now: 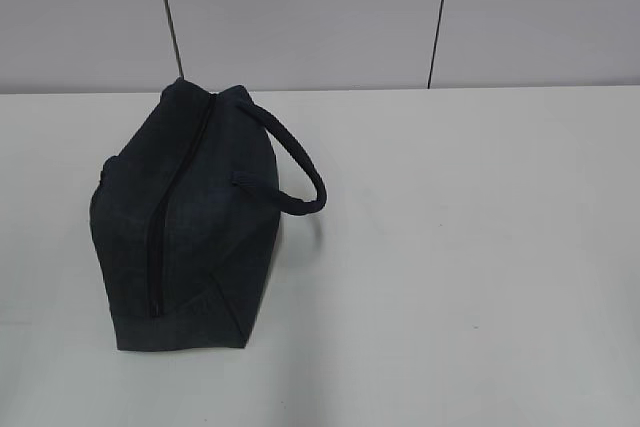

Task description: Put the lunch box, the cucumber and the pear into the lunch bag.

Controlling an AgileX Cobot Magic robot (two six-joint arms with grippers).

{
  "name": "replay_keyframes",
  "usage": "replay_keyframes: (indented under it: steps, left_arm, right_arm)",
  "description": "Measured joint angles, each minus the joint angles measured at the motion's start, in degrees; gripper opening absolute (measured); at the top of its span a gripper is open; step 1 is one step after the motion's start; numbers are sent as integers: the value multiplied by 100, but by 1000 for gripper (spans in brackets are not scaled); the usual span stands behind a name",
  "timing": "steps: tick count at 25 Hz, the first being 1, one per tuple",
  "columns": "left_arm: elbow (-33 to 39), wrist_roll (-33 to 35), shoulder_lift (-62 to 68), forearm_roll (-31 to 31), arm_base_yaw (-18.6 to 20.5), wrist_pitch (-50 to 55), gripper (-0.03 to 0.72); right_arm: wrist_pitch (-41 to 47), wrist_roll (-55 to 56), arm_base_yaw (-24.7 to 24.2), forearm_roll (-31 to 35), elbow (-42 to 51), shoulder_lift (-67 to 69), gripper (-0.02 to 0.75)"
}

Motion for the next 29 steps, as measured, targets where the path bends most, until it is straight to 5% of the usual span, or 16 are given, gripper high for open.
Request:
replay_keyframes:
  steps: [29]
  left_arm:
    - [0, 0, 0, 0, 0, 0, 241]
  right_arm:
    - [-4, 0, -192, 0, 0, 0, 235]
